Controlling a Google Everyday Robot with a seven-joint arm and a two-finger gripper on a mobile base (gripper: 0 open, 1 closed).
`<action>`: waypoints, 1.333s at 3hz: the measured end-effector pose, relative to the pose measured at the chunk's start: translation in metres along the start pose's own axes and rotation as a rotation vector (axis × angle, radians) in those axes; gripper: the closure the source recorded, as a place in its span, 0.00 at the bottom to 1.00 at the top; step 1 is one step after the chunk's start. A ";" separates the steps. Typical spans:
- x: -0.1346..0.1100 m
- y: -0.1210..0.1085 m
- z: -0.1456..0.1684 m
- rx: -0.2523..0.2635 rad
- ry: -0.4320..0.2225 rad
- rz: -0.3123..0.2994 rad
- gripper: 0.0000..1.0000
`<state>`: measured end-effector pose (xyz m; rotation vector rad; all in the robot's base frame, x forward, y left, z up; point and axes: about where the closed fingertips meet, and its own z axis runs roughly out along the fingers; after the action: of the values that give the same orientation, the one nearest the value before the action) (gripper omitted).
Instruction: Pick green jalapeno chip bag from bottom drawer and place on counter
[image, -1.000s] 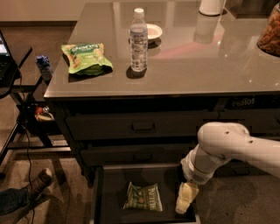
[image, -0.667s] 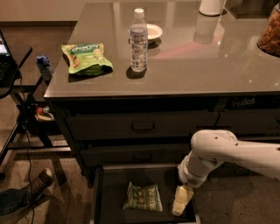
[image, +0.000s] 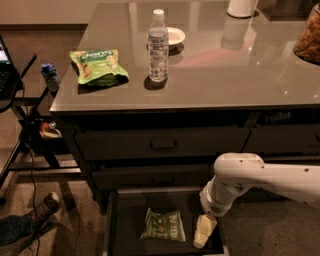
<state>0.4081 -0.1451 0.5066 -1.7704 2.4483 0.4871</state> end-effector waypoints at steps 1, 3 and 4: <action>-0.012 -0.020 0.034 0.005 -0.025 -0.035 0.00; -0.020 -0.048 0.088 -0.040 -0.063 -0.029 0.00; -0.020 -0.049 0.091 -0.044 -0.065 -0.026 0.00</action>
Offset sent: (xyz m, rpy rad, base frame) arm 0.0565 0.0408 -0.0986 0.0693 -0.0577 0.0658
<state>0.4493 -0.1131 0.4155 -1.7711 2.3860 0.5907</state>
